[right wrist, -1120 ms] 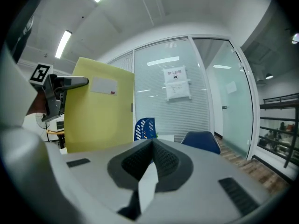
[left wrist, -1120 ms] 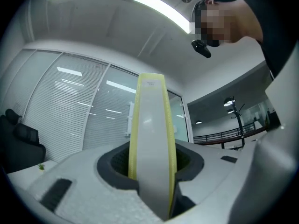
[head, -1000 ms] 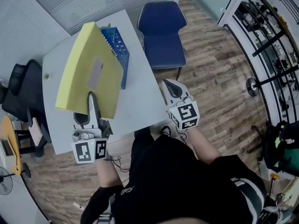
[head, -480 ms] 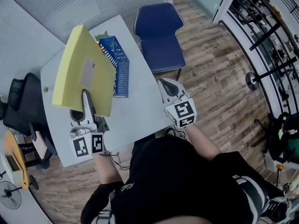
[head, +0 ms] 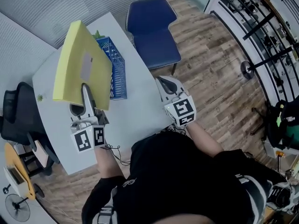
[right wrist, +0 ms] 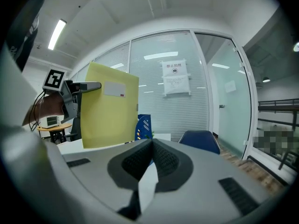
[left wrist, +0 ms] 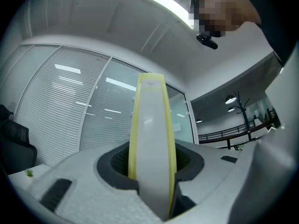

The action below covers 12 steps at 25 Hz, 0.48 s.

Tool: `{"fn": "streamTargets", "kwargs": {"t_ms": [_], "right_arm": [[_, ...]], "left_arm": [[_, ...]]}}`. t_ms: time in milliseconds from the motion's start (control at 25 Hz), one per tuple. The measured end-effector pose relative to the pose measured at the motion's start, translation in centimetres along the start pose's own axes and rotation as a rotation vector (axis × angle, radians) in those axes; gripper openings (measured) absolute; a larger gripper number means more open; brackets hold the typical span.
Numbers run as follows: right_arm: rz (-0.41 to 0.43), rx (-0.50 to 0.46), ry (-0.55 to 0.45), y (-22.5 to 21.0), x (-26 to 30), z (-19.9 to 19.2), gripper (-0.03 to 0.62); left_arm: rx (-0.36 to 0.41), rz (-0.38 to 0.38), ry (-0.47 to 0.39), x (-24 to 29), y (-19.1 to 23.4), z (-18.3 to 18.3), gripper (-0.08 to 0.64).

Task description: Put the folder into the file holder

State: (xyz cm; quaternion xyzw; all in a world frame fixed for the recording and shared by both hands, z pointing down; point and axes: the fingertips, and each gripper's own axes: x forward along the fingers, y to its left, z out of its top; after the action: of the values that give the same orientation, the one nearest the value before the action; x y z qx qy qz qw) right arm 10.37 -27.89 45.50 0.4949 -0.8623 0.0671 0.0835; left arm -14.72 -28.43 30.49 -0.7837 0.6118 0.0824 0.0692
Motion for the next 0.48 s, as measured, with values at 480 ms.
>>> {"fn": "streamTargets", "kwargs": {"t_ms": [480], "right_arm": [[-0.014, 0.0, 0.057, 0.5, 1.8, -1.4, 0.005]], "left_arm": [[0.005, -0.031, -0.029, 2.3, 0.7, -2.7, 0.17]]}}
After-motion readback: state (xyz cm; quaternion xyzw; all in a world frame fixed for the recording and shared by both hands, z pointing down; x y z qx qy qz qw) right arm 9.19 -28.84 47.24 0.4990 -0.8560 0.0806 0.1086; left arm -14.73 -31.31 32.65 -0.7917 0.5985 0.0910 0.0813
